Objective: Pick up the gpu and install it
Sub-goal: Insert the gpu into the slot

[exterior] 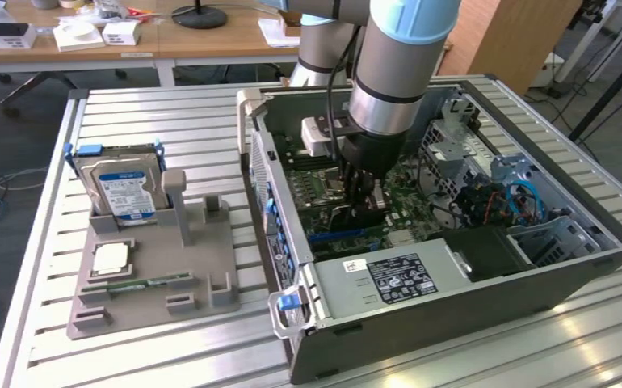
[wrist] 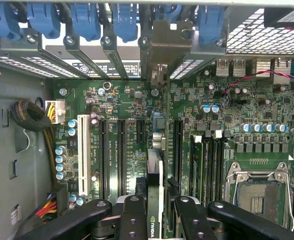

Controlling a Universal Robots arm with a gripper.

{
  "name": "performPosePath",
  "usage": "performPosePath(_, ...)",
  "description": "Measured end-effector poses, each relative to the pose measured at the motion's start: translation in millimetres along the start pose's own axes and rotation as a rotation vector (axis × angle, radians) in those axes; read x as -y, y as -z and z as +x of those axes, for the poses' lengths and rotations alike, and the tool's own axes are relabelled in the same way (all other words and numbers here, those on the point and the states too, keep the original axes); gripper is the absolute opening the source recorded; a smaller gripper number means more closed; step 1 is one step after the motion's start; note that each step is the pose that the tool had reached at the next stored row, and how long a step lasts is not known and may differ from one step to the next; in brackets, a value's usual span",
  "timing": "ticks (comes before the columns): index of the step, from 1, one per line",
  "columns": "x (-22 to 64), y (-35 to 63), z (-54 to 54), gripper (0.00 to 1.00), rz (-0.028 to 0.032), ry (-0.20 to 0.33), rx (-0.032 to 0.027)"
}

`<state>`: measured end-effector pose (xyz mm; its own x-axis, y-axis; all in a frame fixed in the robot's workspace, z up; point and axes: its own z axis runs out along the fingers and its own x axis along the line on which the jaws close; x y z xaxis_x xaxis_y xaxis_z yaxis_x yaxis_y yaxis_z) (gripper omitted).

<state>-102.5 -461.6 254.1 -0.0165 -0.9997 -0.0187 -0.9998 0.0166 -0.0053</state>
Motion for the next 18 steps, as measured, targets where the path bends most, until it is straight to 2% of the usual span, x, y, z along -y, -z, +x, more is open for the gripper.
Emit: performPosePath(18, -0.2, -1.5, -0.8, 0.26, 0.0000, 0.000, -0.0001)
